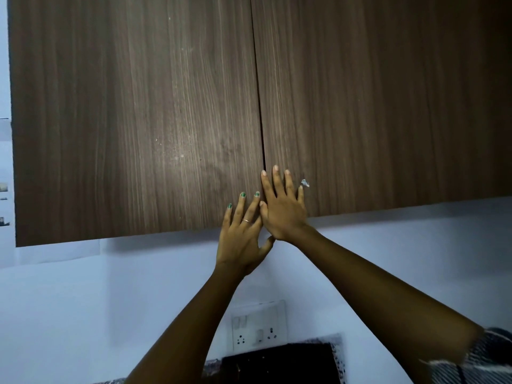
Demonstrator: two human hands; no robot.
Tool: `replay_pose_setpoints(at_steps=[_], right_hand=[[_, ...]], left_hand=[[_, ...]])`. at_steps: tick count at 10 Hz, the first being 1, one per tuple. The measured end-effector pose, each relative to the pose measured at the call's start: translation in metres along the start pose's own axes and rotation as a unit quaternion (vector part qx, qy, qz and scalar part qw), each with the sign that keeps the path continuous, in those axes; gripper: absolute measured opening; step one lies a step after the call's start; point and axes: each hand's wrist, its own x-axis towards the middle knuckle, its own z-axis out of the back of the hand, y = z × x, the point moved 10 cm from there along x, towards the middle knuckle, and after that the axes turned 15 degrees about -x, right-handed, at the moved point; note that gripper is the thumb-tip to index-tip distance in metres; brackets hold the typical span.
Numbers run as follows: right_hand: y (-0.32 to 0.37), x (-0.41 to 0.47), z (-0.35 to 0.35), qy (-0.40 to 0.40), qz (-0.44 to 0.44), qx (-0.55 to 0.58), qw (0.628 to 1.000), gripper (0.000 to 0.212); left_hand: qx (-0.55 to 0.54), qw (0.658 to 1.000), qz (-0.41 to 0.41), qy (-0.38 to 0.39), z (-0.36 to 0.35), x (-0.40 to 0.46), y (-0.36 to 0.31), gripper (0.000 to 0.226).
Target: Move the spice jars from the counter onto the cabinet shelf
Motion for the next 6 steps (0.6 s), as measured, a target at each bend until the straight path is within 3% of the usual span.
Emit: replay_pose_setpoints(at_steps=[2,3,4,6], right_hand=[[-0.006,-0.009,0.022,0.053,0.052,-0.054,0.996,0.057],[-0.007,-0.013,0.044,0.023,0.048,-0.054,0.997,0.044],[-0.01,-0.013,0.073,-0.044,0.025,-0.016,0.999,0.024],[0.005,-0.016,0.122,-0.146,0.07,-0.029,0.986,0.023]], left_hand=[[-0.064,0.996,-0.018,-0.053,0.041,0.003,-0.01,0.041],[-0.059,0.992,-0.01,-0.11,0.074,0.007,-0.012,0.028],[-0.046,0.991,-0.006,-0.122,0.094,0.016,-0.015,0.028],[-0.063,0.978,-0.054,-0.19,0.137,0.018,-0.034,0.025]])
